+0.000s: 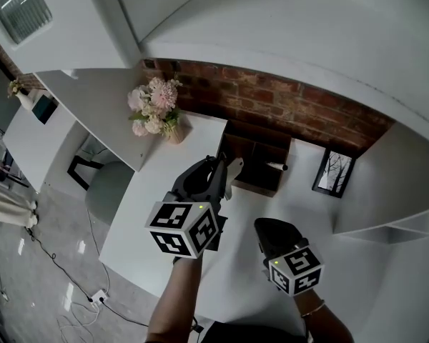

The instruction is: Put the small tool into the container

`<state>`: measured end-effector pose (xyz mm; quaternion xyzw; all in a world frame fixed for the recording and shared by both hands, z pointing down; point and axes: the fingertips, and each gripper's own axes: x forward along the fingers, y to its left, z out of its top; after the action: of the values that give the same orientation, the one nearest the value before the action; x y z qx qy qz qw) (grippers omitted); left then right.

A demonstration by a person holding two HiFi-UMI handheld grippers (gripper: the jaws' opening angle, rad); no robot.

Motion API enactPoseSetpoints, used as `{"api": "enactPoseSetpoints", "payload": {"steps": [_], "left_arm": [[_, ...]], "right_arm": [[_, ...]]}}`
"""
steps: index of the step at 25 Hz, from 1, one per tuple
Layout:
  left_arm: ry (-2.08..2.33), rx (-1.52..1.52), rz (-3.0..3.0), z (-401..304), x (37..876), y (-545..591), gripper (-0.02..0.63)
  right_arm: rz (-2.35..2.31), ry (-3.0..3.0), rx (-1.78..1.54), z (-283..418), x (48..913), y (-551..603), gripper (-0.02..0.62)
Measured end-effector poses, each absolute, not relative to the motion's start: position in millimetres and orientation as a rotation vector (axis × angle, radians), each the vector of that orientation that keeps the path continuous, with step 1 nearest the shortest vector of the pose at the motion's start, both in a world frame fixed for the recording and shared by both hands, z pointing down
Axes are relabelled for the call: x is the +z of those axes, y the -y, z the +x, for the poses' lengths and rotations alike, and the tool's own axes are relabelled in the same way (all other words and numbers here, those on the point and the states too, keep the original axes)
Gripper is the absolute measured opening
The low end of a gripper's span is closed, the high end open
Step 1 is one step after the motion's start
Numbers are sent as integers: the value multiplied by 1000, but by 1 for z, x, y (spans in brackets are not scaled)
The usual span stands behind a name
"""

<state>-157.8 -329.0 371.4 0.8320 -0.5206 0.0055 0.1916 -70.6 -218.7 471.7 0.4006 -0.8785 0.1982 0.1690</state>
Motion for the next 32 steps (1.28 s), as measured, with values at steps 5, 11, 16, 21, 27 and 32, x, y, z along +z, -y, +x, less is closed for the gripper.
{"api": "enactPoseSetpoints", "payload": {"steps": [5, 11, 16, 21, 27, 32], "left_arm": [[1444, 23, 2383, -146, 365, 351, 77], [1441, 25, 2439, -131, 359, 377, 77], [1469, 29, 2455, -127, 363, 394, 77], [1495, 48, 2431, -131, 381, 402, 77], [1514, 70, 2408, -134, 402, 405, 77], [1512, 116, 2391, -133, 419, 404, 77]], "right_arm": [[1130, 2500, 583, -74, 477, 224, 5], [1157, 2485, 595, -69, 482, 232, 5], [1201, 2500, 567, -61, 476, 238, 5], [1241, 2522, 529, -56, 467, 243, 5], [1262, 2524, 507, -53, 464, 245, 5], [1277, 2518, 493, -51, 462, 244, 5]]}}
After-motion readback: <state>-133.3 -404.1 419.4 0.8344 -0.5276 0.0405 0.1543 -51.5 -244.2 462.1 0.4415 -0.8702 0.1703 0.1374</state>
